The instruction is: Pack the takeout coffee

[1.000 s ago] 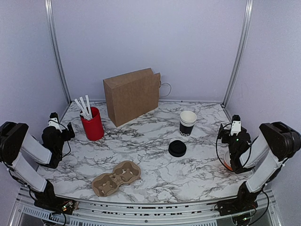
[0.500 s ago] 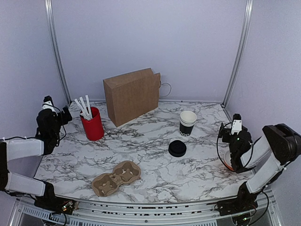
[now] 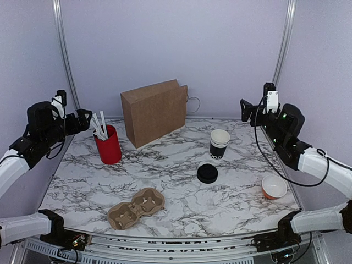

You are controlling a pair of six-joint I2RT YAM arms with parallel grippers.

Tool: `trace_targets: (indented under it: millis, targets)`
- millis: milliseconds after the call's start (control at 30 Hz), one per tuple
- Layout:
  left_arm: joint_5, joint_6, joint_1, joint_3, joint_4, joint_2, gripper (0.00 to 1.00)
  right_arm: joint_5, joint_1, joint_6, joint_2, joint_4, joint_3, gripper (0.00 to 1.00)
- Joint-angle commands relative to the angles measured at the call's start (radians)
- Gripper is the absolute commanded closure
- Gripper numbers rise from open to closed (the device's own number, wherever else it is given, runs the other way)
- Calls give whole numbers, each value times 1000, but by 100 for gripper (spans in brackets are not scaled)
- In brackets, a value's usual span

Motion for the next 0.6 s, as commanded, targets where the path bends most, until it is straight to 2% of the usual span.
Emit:
trace_targets:
  millis: [0,67,200,267,367,567]
  targets:
    - [98,8,-67,145,-293,10,1,18,33,157,-21,-410,141,0]
    - [104,-2,-67,200,-339,-2,1,98,32,207,-24,-528,202,0]
    - [-87,-38,-65,264,-410,-60,1,221,27,190,-41,-663,263,0]
    - [-86,-17,-65,277,-413,-78,1,261,21,229,-72,-695,251,0]
    - [-27,-24,-65,275,-411,-80,1,227,-16,282,-136,-700,194,0]
    - [-24,-36,-65,204,-383,-80,1,145,-42,279,-140,-760,155,0]
